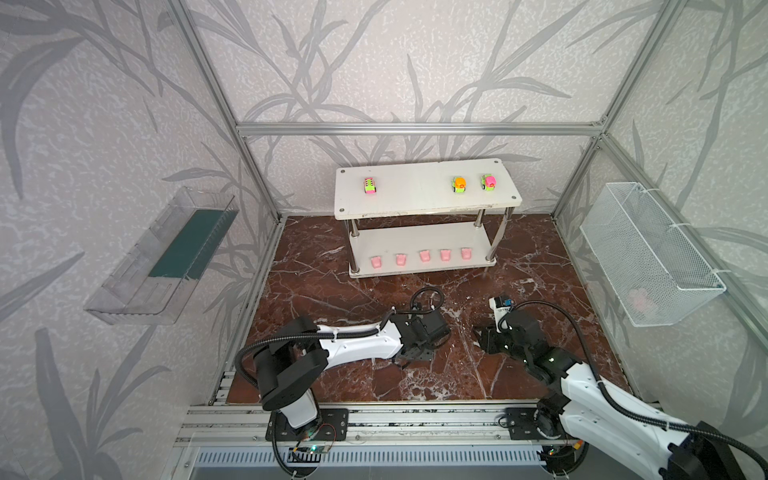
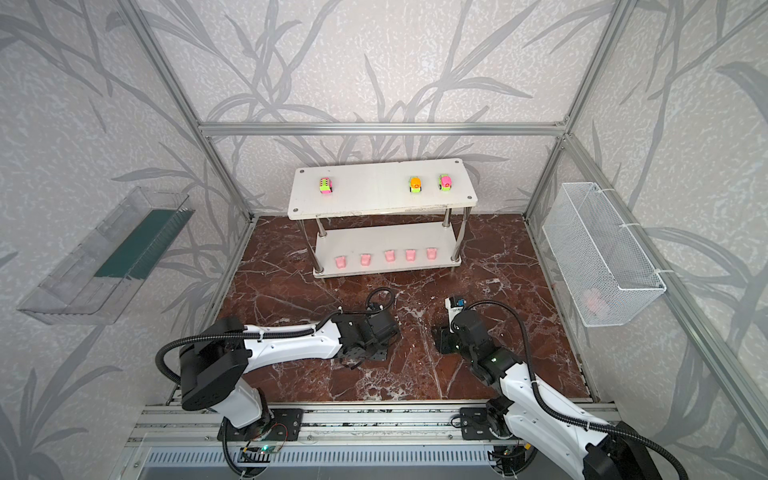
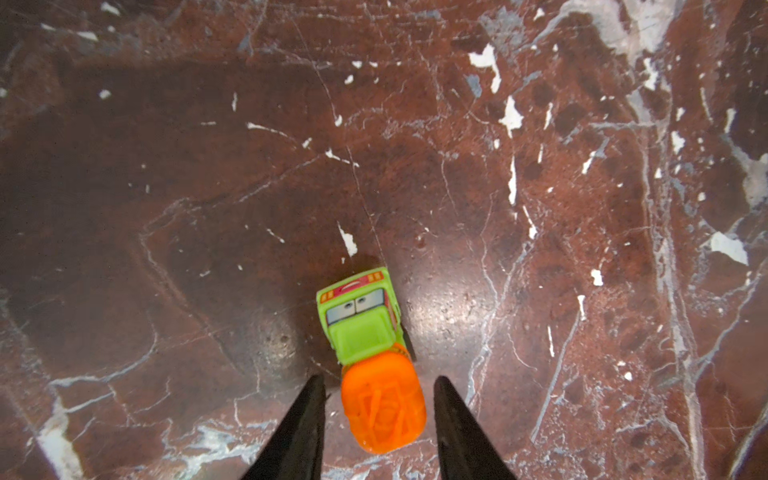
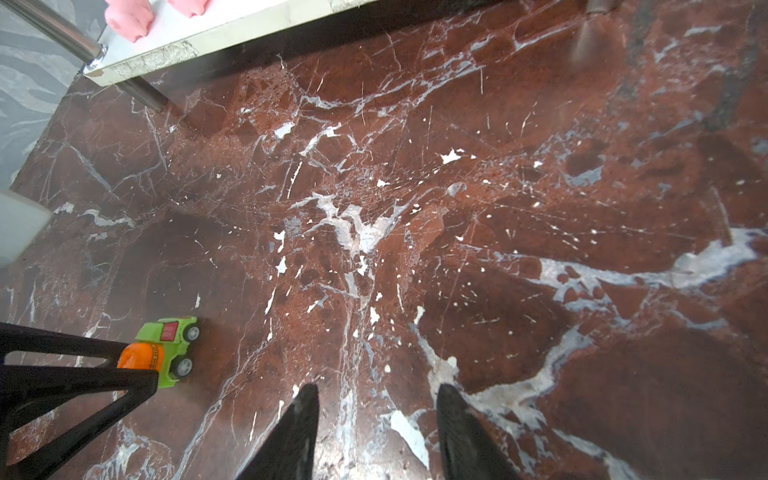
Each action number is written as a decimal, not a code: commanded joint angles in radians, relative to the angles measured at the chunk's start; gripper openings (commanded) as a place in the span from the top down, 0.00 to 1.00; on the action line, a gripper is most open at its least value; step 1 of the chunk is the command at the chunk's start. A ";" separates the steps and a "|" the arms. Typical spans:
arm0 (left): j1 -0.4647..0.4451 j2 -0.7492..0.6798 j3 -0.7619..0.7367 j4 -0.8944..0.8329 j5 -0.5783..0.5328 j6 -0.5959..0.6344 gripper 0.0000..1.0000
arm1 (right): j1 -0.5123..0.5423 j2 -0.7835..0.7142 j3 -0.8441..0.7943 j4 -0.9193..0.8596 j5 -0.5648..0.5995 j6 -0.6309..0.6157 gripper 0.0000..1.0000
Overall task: Place and organize the plastic toys onto the shelf
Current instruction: 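Lower the left gripper and close it on the orange-topped green truck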
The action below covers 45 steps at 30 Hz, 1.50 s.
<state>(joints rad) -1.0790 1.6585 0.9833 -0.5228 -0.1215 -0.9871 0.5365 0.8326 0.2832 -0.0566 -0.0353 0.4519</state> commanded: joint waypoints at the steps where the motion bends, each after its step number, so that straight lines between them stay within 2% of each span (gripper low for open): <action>1: 0.001 0.016 0.028 -0.040 -0.025 -0.007 0.59 | -0.005 0.003 -0.006 0.013 -0.003 -0.010 0.53; 8: 0.002 0.025 0.024 -0.043 -0.022 -0.003 0.68 | -0.005 0.005 -0.006 0.014 -0.003 -0.010 0.53; 13: 0.003 0.019 0.023 -0.056 -0.025 0.008 0.70 | -0.006 0.005 -0.006 0.014 -0.003 -0.009 0.53; 23: 0.004 0.035 0.026 -0.030 -0.030 0.012 0.62 | -0.004 0.008 -0.006 0.015 -0.002 -0.008 0.53; 31: 0.008 0.047 0.027 -0.021 -0.038 0.014 0.63 | -0.005 0.017 -0.004 0.019 -0.002 -0.009 0.53; 40: 0.009 0.064 0.048 -0.036 -0.057 0.030 0.74 | -0.004 0.023 -0.002 0.023 -0.003 -0.010 0.53; 45: 0.009 0.036 0.069 -0.099 -0.098 0.056 0.76 | -0.007 0.025 -0.002 0.024 -0.003 -0.010 0.53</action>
<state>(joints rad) -1.0760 1.7111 1.0210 -0.5533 -0.1692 -0.9424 0.5354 0.8505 0.2832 -0.0498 -0.0353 0.4519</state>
